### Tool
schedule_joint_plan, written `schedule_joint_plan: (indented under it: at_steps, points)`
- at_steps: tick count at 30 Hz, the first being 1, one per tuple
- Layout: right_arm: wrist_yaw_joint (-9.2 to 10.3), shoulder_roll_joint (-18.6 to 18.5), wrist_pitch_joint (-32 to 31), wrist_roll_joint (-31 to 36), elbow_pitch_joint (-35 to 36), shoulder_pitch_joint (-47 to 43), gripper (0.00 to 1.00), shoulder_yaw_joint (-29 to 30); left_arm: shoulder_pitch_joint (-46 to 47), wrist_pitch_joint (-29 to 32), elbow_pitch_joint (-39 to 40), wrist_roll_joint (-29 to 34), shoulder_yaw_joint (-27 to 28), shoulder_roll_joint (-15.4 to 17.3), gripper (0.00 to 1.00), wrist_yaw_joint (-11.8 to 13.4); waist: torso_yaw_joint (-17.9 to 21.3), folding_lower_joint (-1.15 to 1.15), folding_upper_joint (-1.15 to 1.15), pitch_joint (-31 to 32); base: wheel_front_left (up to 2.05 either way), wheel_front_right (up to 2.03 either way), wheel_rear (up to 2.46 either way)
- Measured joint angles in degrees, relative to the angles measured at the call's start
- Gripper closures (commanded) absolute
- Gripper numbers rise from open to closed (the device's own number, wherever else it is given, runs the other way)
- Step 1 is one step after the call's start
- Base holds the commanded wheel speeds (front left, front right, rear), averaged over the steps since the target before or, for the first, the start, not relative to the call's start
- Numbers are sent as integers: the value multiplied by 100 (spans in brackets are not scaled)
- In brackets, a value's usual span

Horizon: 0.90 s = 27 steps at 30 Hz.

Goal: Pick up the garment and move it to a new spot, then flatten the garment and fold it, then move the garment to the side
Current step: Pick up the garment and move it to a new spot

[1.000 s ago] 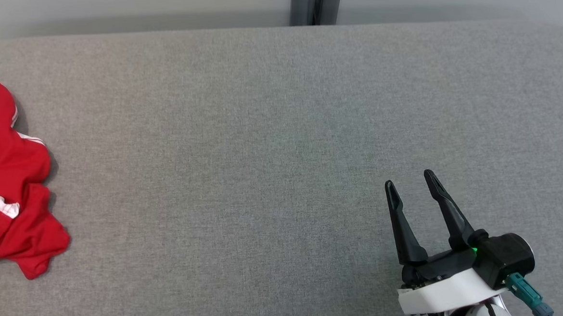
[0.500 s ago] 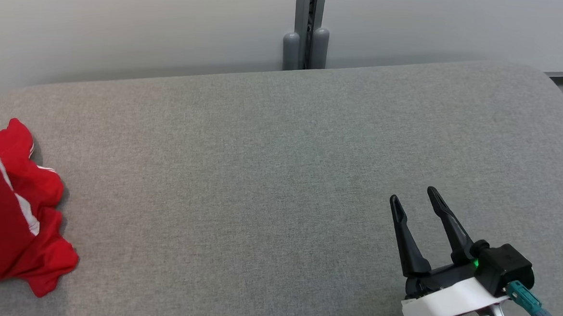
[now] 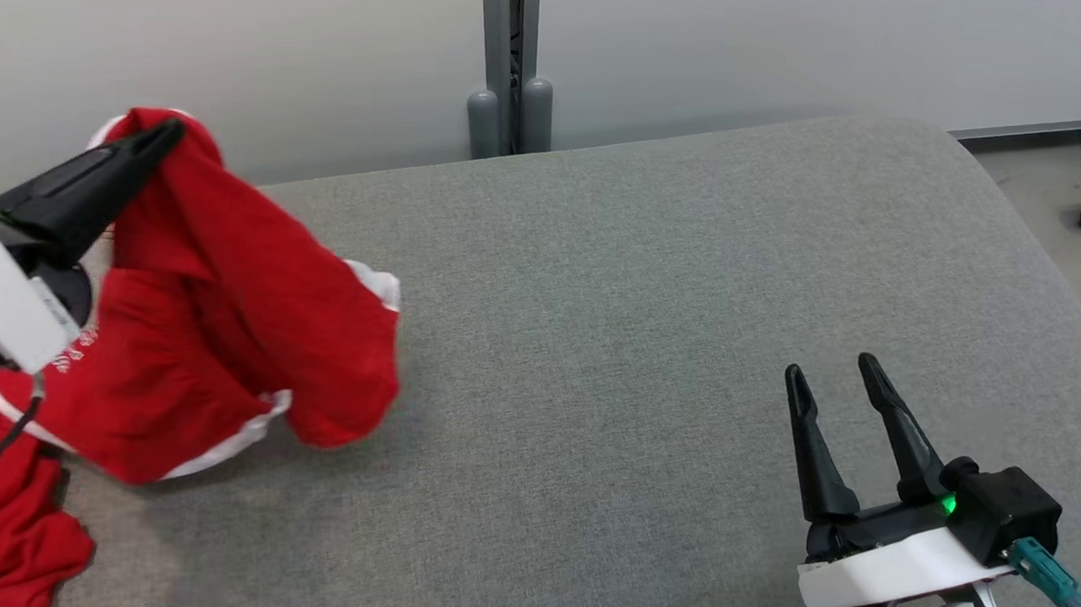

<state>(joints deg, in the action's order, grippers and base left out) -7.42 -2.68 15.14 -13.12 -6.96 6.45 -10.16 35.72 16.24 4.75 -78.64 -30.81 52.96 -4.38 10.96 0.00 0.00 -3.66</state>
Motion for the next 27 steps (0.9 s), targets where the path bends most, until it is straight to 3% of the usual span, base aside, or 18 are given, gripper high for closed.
schedule_joint_plan:
  at_steps: [6, 14, 20, 27]
  points:
    - [0, 0, 0, -8, 108, 21, 0, 127, 474, 12, 223, 424, -390, -762, 100, 248, 232, 0, 0, -55, 0, 0, 0]
    - [0, -1, 0, -7, 236, 24, 0, 232, 954, -431, 64, 626, -509, -1750, 100, 341, 478, 0, 0, -151, 0, 0, 0]
    - [0, 0, 0, 4, 294, -64, 0, 300, 391, -791, -121, 664, -616, -1766, 100, 214, 444, 0, 0, -261, 0, 0, 0]
    - [0, 3, 0, 169, 311, -197, 0, 391, -804, -1692, -546, 979, -728, -1601, 100, 135, 152, 0, 0, -347, 0, 0, 0]
